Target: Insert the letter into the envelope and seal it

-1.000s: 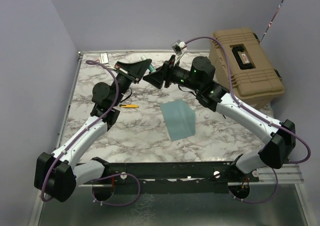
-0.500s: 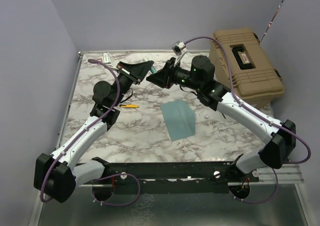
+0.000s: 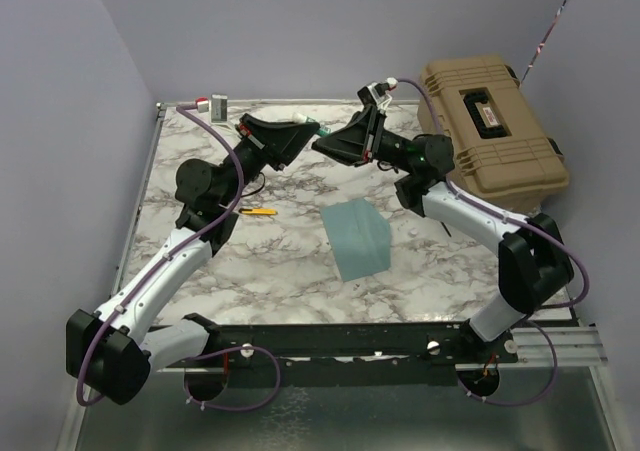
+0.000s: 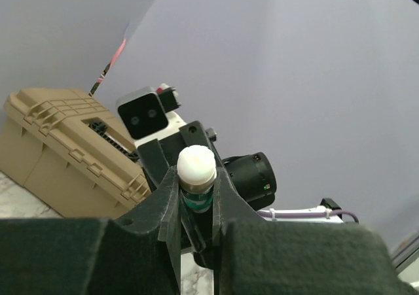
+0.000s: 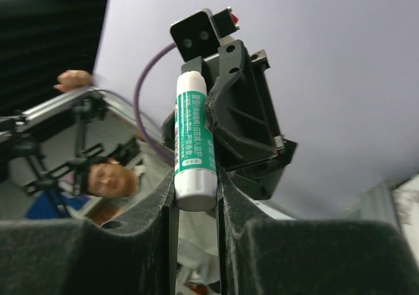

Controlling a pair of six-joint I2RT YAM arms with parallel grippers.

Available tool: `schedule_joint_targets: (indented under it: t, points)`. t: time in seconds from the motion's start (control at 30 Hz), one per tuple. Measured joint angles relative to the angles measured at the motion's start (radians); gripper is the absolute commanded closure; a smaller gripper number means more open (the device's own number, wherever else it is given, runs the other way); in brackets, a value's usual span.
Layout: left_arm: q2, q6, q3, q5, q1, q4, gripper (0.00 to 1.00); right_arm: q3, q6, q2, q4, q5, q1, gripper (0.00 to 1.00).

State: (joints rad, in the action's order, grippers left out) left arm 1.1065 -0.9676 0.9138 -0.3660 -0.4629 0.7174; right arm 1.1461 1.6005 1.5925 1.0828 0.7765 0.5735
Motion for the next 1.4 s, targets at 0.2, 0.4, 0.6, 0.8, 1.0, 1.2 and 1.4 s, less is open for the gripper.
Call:
schedule_joint_targets:
  t: [0.2, 0.4, 0.6, 0.8, 1.0, 1.2, 1.4]
  points:
    - [0.003, 0.037, 0.008, -0.039, 0.001, 0.008, 1.00, -0.026, 0.201, 0.043, 0.178, 0.002, -0.002, 0.94]
    - [0.002, 0.037, 0.008, -0.048, 0.005, 0.014, 1.00, -0.026, -0.026, -0.023, 0.019, 0.051, -0.014, 0.24]
    - [-0.014, 0.031, 0.003, -0.041, 0.011, 0.027, 1.00, 0.039, -0.432, -0.098, -0.298, 0.097, -0.036, 0.16]
    - [-0.031, 0.008, -0.020, -0.034, 0.011, 0.031, 1.00, 0.087, -0.867, -0.189, -0.592, 0.100, -0.036, 0.16]
    - [-0.039, -0.026, -0.041, -0.034, 0.011, 0.029, 1.00, 0.092, -1.208, -0.241, -0.700, 0.038, -0.003, 0.19]
    - [-0.043, -0.139, -0.048, -0.005, 0.011, 0.029, 1.00, -0.060, -1.387, -0.280, -0.497, -0.099, 0.093, 0.20]
    - [-0.050, -0.318, -0.075, 0.074, 0.011, 0.013, 1.00, -0.114, -1.497, -0.264, -0.330, -0.251, 0.152, 0.20]
